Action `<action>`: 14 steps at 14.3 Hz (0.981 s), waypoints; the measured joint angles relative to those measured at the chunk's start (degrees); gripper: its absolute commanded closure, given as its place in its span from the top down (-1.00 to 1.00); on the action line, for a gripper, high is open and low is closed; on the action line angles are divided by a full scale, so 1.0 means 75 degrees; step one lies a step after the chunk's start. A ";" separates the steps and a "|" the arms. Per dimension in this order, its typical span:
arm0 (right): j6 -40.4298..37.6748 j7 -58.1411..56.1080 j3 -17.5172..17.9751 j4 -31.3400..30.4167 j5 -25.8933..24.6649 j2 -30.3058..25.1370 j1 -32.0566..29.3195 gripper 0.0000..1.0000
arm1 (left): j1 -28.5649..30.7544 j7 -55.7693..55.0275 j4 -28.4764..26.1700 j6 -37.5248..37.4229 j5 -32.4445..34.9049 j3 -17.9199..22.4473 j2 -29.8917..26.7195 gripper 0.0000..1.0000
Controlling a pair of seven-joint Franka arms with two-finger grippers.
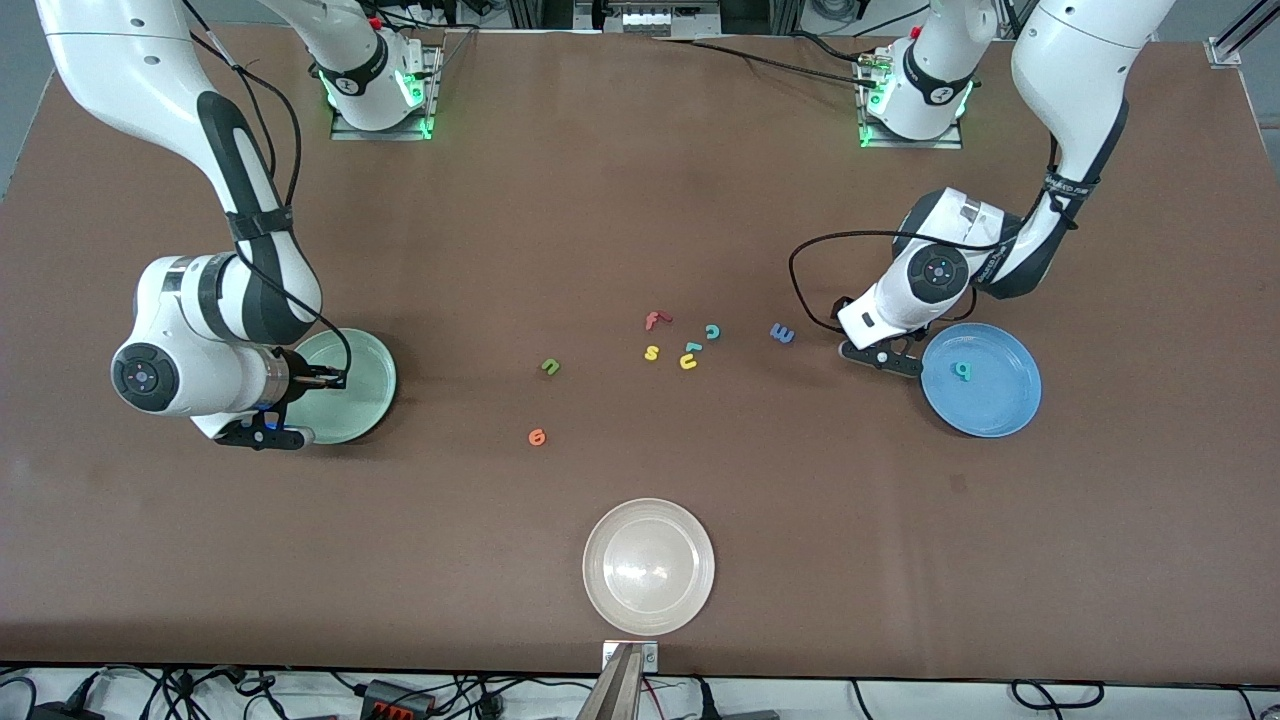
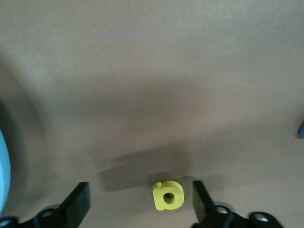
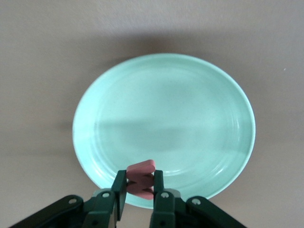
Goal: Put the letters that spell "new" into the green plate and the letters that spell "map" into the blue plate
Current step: 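Lower the pink w into the green plate while the left gripper reaches the yellow letter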
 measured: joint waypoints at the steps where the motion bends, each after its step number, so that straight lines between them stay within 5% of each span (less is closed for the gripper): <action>1: 0.0027 0.0006 0.0034 -0.0041 0.0000 0.0075 0.0027 -0.86 | 0.0000 0.0000 -0.0003 0.0053 0.0000 -0.0003 0.0000 -0.18; 3: 0.0261 0.0015 0.0090 -0.0074 -0.0011 0.0321 0.0057 -0.67 | 0.0000 0.0002 -0.0004 0.0104 0.0000 -0.0008 0.0000 -0.43; 5: 0.0536 0.0015 0.0091 -0.0075 -0.0082 0.0558 0.0056 0.99 | 0.0000 0.0004 -0.0003 0.0151 0.0000 -0.0010 -0.0002 -0.53; 11: 0.0629 0.0031 0.0224 0.0484 -0.0085 0.0430 0.0233 1.00 | 0.0214 0.0599 0.0025 0.0124 0.0001 -0.0003 -0.0363 -0.38; 14: 0.1098 0.0335 0.0319 0.0564 0.0089 0.0408 0.1078 1.00 | 0.0351 0.0773 0.0024 0.0086 0.0001 -0.0003 -0.0420 0.17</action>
